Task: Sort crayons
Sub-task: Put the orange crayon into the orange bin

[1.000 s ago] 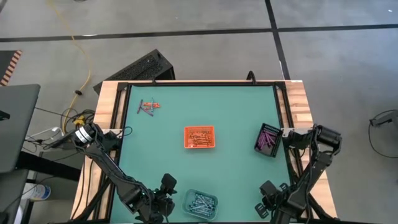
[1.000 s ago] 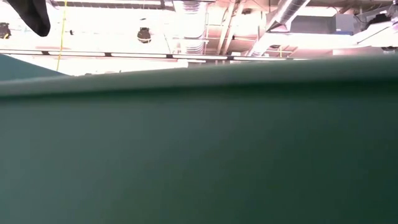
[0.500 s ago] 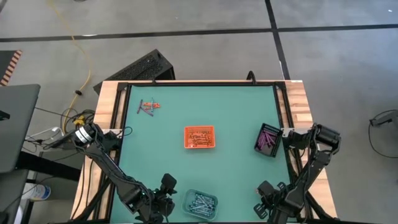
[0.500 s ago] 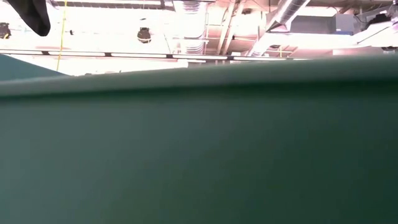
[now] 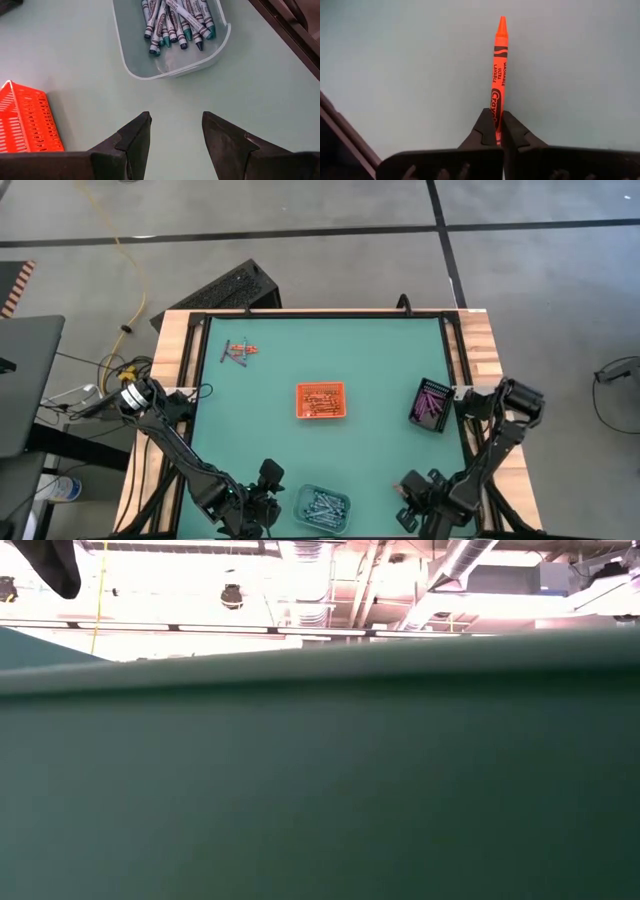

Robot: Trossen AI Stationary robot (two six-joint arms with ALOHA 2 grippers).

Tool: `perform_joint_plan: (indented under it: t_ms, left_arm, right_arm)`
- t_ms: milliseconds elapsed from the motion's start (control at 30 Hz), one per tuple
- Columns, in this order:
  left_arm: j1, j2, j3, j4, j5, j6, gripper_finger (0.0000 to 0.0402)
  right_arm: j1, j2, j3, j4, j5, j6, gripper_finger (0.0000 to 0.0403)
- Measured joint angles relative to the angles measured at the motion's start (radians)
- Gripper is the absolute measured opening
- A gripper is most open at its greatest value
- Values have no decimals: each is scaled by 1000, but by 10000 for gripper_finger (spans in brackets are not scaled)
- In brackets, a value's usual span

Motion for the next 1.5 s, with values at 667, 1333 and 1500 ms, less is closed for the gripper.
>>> perform_joint_plan:
  t_ms: [667,1333,1500]
  left_arm:
    - [0,0,0,-5,0,3,168]
    - [-2,0,0,-5,0,-65,168]
    - [-2,0,0,-11,0,-64,168]
  right_arm:
    - [-413,-9,34,67,59,-843,0]
    - [-841,-11,301,19,34,-1735,0]
    - [-917,-11,301,52,-61,-1837,0]
